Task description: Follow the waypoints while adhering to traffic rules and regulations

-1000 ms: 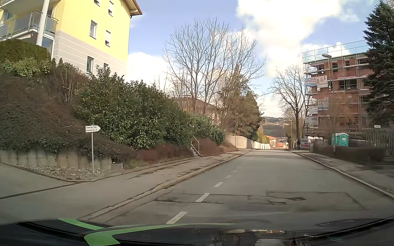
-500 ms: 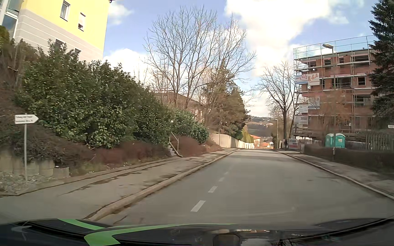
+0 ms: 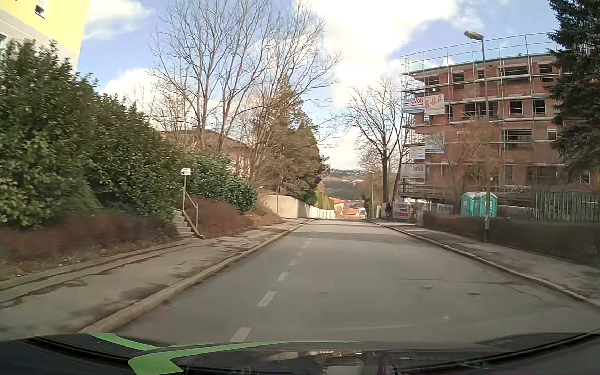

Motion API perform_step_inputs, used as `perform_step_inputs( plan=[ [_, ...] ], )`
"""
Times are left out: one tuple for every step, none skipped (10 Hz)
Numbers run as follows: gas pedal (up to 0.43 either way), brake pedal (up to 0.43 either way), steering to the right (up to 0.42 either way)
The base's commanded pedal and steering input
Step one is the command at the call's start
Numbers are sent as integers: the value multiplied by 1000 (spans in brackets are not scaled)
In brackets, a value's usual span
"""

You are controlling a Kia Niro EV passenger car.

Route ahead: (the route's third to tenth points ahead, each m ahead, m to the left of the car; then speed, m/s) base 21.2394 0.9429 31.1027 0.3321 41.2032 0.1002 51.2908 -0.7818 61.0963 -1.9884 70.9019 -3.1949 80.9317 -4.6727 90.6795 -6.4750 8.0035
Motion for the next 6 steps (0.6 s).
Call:
perform_step_inputs(
  plan=[
    [378,0,144],
    [370,0,132],
    [370,0,122],
    [370,0,109],
    [370,0,93],
    [370,0,66]
  ],
)
